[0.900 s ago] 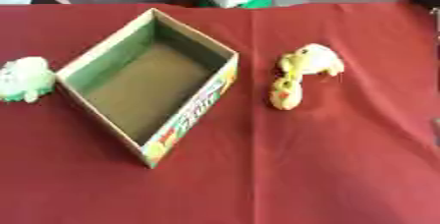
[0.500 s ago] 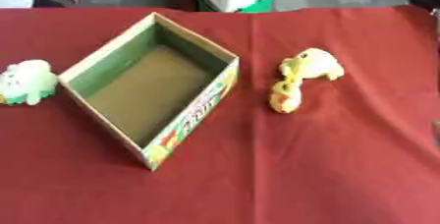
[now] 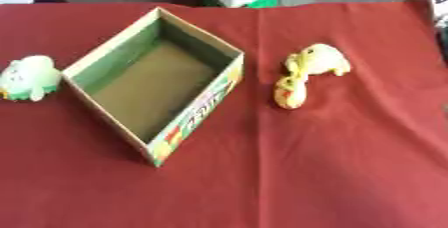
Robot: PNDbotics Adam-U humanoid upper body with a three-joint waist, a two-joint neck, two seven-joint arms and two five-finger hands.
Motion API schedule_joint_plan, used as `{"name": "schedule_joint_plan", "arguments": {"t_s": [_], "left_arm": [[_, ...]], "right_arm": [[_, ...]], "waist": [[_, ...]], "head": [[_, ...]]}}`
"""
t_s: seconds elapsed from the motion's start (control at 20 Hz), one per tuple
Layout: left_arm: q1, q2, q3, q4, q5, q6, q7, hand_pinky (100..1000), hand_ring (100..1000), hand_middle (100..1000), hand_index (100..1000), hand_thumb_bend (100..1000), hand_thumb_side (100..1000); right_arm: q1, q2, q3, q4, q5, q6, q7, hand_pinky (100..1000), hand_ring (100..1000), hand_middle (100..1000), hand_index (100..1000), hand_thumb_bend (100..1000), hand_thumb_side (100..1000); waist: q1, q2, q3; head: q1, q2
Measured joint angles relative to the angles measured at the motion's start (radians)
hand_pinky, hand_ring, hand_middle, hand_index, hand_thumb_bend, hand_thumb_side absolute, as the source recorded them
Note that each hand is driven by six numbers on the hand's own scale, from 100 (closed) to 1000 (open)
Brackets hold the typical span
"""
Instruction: Pick up objects on the table and place them in the box.
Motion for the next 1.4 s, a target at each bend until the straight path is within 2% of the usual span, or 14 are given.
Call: {"name": "schedule_joint_plan", "arguments": {"t_s": [0.15,0.35,0.55,0.75,1.1,1.2,1.4], "left_arm": [[-0.001,0.000,-0.009,0.000,0.003,0.001,-0.009,555,583,589,800,100,819],[-0.003,0.001,-0.017,0.000,0.006,0.002,-0.020,555,583,589,799,100,819],[-0.006,0.002,-0.023,0.000,0.013,0.002,-0.031,555,584,590,799,100,819],[-0.009,0.002,-0.030,0.000,0.022,0.003,-0.042,555,584,587,795,100,820],[-0.014,0.003,-0.041,0.000,0.032,0.004,-0.058,555,584,584,789,100,821],[-0.015,0.003,-0.041,0.000,0.034,0.004,-0.061,555,584,583,787,100,821],[-0.016,0.003,-0.045,0.000,0.039,0.005,-0.067,555,584,581,778,100,822]], "right_arm": [[-0.049,-0.071,0.053,0.000,0.125,0.036,0.139,785,795,768,926,333,978],[-0.113,-0.145,0.124,0.000,0.249,0.060,0.328,789,812,765,942,370,898],[-0.164,-0.191,0.196,0.000,0.292,0.072,0.494,798,827,767,974,419,775],[-0.198,-0.213,0.264,-0.003,0.293,0.099,0.638,810,838,769,1000,484,654],[-0.214,-0.216,0.329,-0.005,0.278,0.187,0.777,813,848,756,1000,575,541],[-0.217,-0.216,0.340,-0.005,0.281,0.221,0.800,808,849,760,1000,602,536],[-0.222,-0.215,0.359,-0.003,0.305,0.276,0.828,796,846,764,1000,600,544]], "waist": [[-0.004,-0.007,0.006],[-0.006,-0.016,0.013],[-0.016,-0.024,0.016],[-0.024,-0.027,0.023],[-0.030,-0.029,0.029],[-0.031,-0.029,0.029],[-0.033,-0.029,0.031]], "head": [[-0.011,0.008],[-0.022,0.016],[-0.031,0.019],[-0.037,0.026],[-0.041,0.026],[-0.041,0.026],[-0.043,0.026]]}}
